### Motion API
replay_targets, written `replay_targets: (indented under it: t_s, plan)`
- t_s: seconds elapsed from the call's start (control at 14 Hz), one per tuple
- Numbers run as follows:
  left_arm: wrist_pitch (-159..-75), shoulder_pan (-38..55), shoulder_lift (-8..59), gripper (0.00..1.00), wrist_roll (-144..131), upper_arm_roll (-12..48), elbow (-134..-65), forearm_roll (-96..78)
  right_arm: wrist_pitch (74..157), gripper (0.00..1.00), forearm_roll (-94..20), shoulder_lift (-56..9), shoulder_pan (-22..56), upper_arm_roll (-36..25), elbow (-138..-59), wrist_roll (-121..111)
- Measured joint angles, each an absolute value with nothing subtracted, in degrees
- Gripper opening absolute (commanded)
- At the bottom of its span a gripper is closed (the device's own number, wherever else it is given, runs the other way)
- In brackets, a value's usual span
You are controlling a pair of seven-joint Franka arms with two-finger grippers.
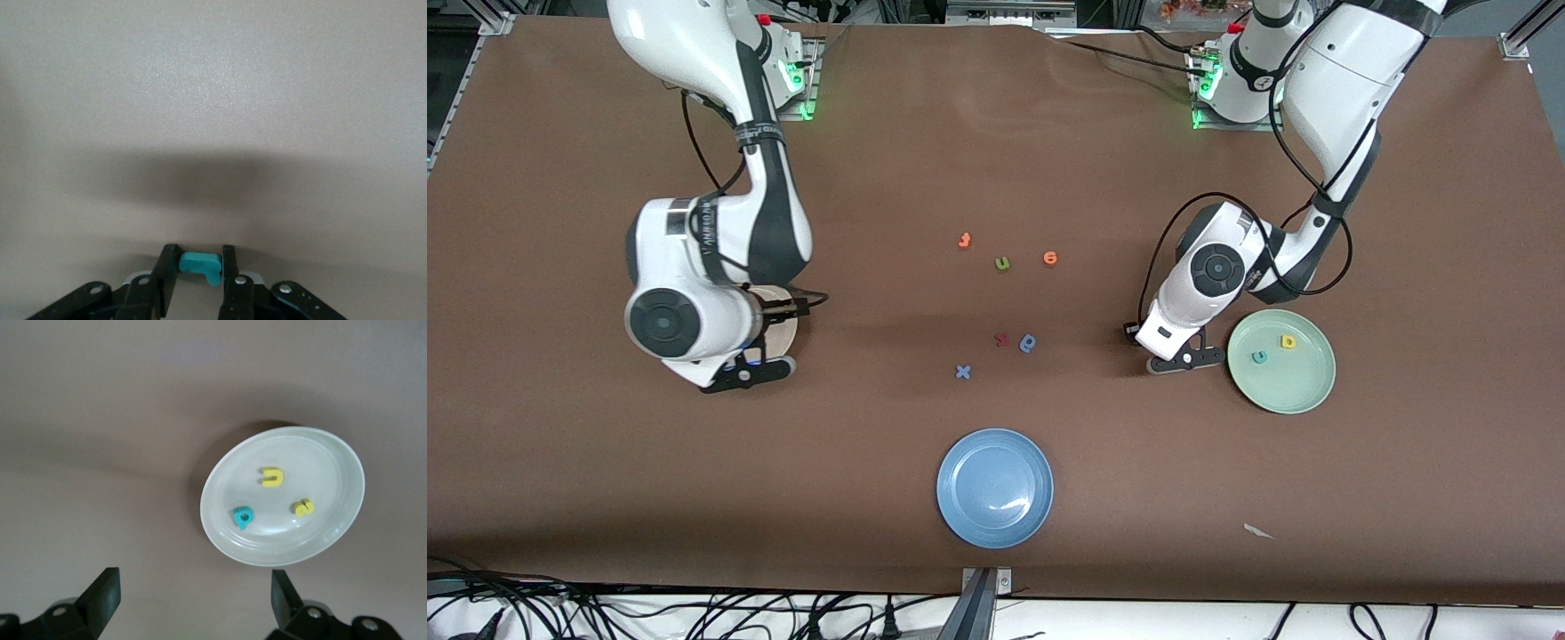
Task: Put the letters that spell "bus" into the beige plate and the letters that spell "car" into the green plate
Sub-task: 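Drop the 2 on the cream plate while the left gripper carries its letter, then lower the teal letter onto the green plate and open the left gripper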
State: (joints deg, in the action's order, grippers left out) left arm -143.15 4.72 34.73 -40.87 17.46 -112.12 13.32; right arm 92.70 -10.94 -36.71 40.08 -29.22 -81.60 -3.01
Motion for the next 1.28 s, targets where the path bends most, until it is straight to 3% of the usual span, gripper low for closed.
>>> replay_targets:
  t_s: [0.21, 0.43, 0.57, 0.71, 0.85, 1.07, 1.14, 1.21, 1.28]
  plan:
    - [-143.14, 4.74, 34.72, 0.24, -41.2, 17.44, -112.11, 13.35, 93.21, 1.0, -0.17, -32.14, 26.94, -11.12, -82.28, 3.98]
    - [-143.09, 4.71, 34.72, 0.22, -41.23, 17.42, -112.05, 13.51, 102.17, 1.0, 1.21, -24.3, 14.49, -1.98, -90.41, 4.92]
    - [-141.39, 4.48, 34.71, 0.22, -40.94, 17.22, -111.11, 13.71, 105.15, 1.0, 1.21, -17.21, 7.9, 0.71, -96.38, 4.69]
    - [-133.01, 3.37, 34.54, 0.22, -38.08, 17.1, -107.18, 13.87, 100.8, 1.0, 1.21, -10.5, 4.51, 1.85, -98.01, 4.66]
    - [-124.46, 1.03, 34.05, 0.22, -32.24, 17.0, -102.57, 13.98, 95.77, 1.0, 1.21, -5.62, 3.26, 2.34, -97.22, 4.66]
    - [-119.71, -4.77, 33.3, 0.24, -20.84, 16.75, -100.15, 14.11, 88.04, 1.0, 1.21, -3.9, 2.33, 2.52, -90.66, 4.67]
    - [-119.43, -7.1, 33.22, 0.35, -16.93, 16.65, -100.15, 14.16, 86.23, 1.0, 1.21, -4.14, 1.95, 2.5, -88.48, 4.67]
    - [-119.28, -9.14, 33.27, 0.74, -13.56, 16.56, -100.19, 14.38, 85.85, 1.0, 1.21, -4.37, 1.6, 2.46, -86.93, 4.68]
    - [-119.26, -10.88, 33.34, 0.99, -11.16, 16.51, -100.27, 15.13, 86.13, 1.0, 1.21, -4.66, 1.39, 2.23, -85.79, 4.69]
